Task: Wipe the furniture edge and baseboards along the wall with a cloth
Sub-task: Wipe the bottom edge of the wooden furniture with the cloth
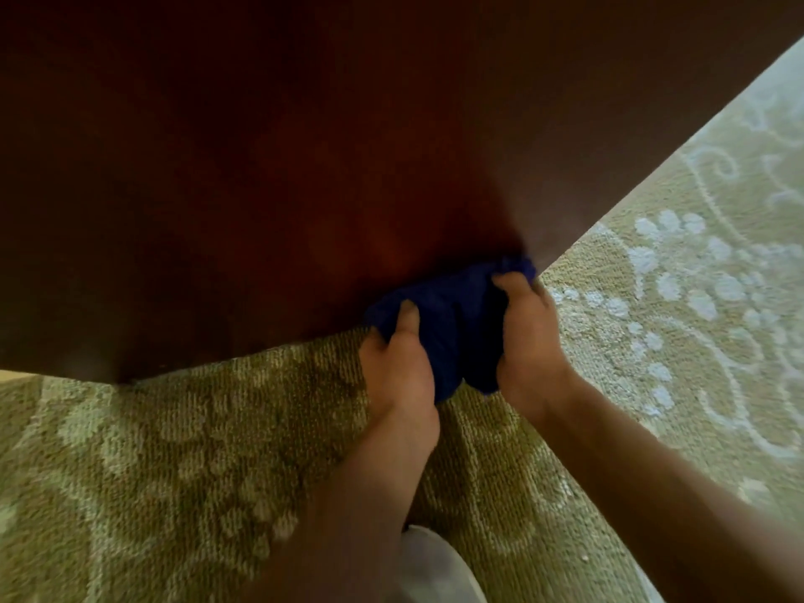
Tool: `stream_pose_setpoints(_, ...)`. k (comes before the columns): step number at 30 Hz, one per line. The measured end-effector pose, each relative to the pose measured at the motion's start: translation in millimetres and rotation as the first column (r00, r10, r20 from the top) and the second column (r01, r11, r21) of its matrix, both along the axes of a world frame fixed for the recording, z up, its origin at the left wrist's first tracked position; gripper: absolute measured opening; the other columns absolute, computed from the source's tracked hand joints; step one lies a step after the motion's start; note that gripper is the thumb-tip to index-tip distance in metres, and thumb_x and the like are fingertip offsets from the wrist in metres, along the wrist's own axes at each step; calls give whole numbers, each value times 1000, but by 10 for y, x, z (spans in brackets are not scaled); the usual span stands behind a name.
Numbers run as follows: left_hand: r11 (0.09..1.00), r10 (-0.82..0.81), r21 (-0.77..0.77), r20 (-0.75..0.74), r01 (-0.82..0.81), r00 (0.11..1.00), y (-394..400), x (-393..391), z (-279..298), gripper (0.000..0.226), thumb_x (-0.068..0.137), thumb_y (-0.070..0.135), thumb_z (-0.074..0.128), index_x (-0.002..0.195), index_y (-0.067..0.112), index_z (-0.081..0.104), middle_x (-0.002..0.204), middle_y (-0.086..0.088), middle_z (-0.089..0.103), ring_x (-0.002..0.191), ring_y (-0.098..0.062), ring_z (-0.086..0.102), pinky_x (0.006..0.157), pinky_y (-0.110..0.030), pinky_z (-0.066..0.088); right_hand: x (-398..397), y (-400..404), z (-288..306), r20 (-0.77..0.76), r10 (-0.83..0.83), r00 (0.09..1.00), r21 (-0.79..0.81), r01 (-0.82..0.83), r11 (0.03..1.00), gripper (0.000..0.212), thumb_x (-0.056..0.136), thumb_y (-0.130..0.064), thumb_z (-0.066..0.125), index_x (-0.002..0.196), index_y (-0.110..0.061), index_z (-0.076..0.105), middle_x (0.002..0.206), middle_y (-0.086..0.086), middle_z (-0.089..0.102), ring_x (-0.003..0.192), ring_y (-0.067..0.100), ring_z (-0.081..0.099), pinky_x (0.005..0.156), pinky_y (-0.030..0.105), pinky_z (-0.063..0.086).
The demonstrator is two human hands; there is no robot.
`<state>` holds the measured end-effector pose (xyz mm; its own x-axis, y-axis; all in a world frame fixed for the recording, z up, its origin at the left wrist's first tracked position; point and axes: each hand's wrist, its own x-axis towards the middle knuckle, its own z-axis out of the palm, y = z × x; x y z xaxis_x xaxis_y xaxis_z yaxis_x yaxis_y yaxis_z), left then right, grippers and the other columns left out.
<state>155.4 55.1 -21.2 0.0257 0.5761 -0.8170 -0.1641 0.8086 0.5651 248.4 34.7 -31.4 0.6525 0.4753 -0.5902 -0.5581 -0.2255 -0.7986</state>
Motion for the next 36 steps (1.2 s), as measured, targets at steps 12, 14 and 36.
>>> stream_pose_setpoints(12,987,-153,-68,-83,147,985,11,293,-117,48,94,29,61,138,18,46,139,-6,52,123,-28,52,96,-33,42,366,-57,-169,104,114,988,-198,-92,976,14,92,-9,46,96,-10,59,104,22,68,98,36,66,89,47,55)
stream_pose_setpoints(14,983,-177,-46,-33,175,984,-7,314,-99,36,93,33,62,126,24,52,128,-3,59,112,-25,58,98,-37,47,426,-83,-50,202,10,979,-44,-1,999,13,89,-6,47,95,-10,57,92,15,63,88,27,62,78,39,50)
stream_pose_setpoints(36,967,-250,-62,-46,247,967,-26,510,-177,46,94,31,60,137,17,50,136,-6,56,119,-29,56,97,-35,47,668,-50,-413,145,22,989,-236,13,972,8,84,-15,45,80,-16,51,83,13,55,85,26,53,75,37,43)
